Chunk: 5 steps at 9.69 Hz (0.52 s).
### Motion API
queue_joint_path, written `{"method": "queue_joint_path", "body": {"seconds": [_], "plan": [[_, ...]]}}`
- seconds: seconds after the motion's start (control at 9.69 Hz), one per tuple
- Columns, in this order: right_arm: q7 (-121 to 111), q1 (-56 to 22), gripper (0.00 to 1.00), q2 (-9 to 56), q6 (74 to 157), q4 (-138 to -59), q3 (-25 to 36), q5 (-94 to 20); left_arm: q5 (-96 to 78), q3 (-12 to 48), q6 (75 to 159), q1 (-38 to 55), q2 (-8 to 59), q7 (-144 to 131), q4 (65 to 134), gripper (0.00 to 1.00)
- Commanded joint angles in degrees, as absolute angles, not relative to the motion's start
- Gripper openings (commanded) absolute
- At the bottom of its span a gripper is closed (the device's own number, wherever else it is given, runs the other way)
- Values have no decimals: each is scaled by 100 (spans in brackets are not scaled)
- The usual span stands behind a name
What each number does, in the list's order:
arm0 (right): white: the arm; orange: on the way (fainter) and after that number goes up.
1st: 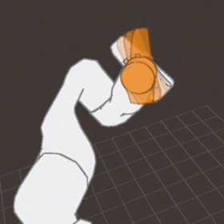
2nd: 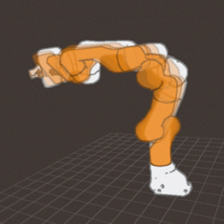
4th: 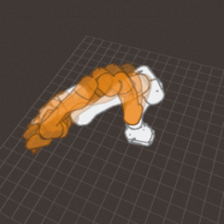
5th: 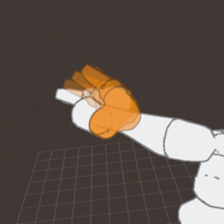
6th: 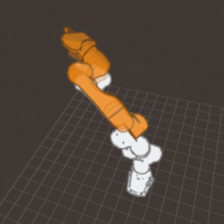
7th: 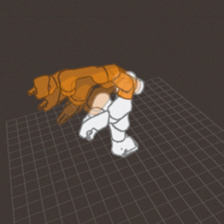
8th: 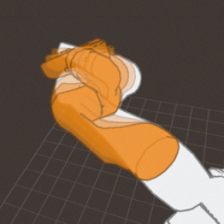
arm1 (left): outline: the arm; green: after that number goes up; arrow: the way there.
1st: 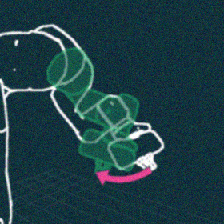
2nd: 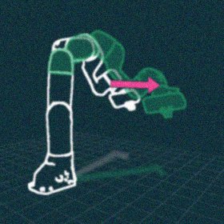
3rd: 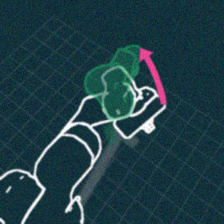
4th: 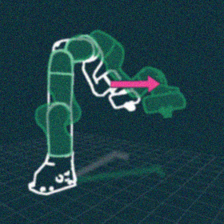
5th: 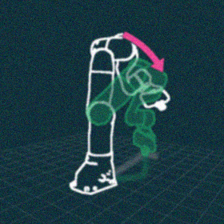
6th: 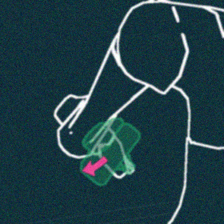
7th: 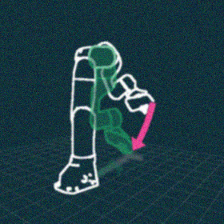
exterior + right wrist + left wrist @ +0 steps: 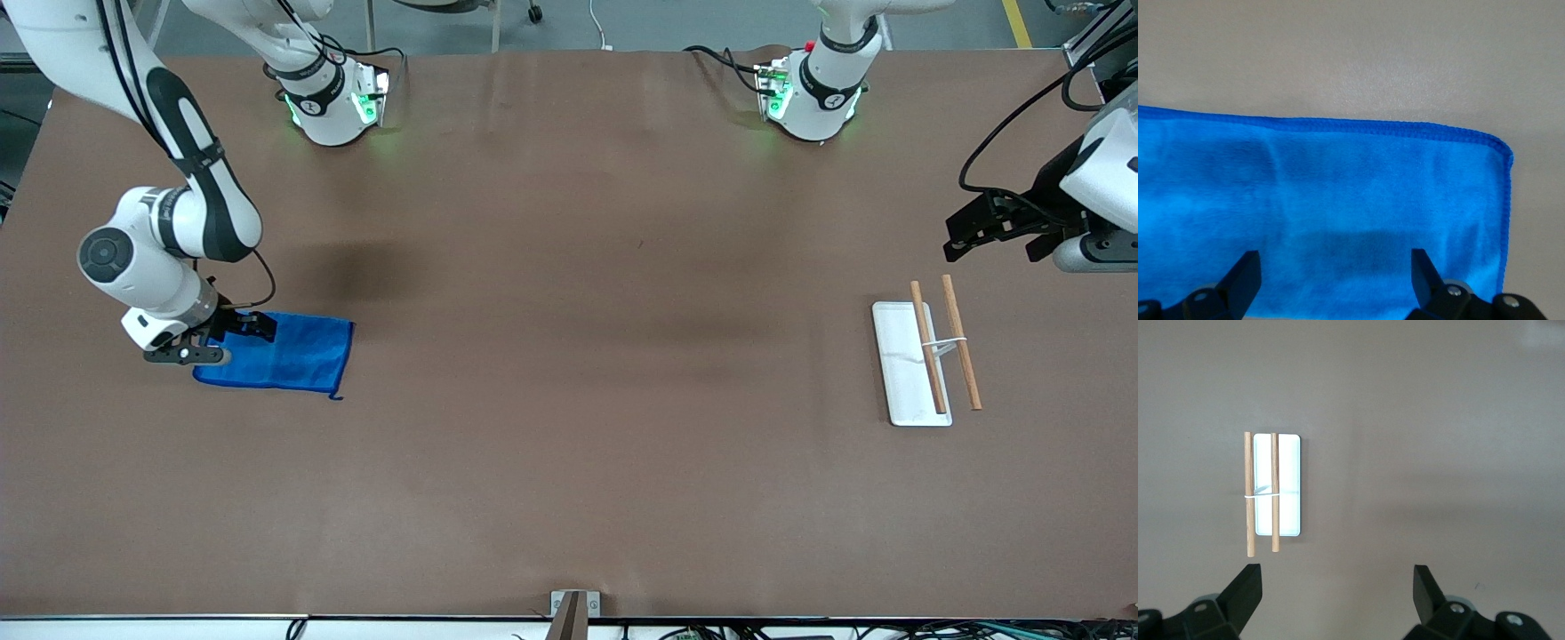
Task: Right arm passes towel to left arm to hang
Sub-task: 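Close the right gripper on the blue towel's edge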
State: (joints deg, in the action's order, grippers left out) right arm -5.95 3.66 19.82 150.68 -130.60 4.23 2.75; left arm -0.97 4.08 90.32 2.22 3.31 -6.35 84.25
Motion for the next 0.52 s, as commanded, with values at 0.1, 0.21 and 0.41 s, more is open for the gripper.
{"method": "queue_joint_path", "body": {"seconds": [0.1,0.21,0.41], "plan": [[-712,492,96,2197,15302,-13157,378,316,-105,404,8982,193,395,-659,8499,100],[-703,492,95,2249,15310,-13157,369,316,-123,413,8948,193,361,-520,8551,100],[-703,492,82,2337,15354,-13149,360,299,-62,448,8903,211,334,-519,8578,100]]}}
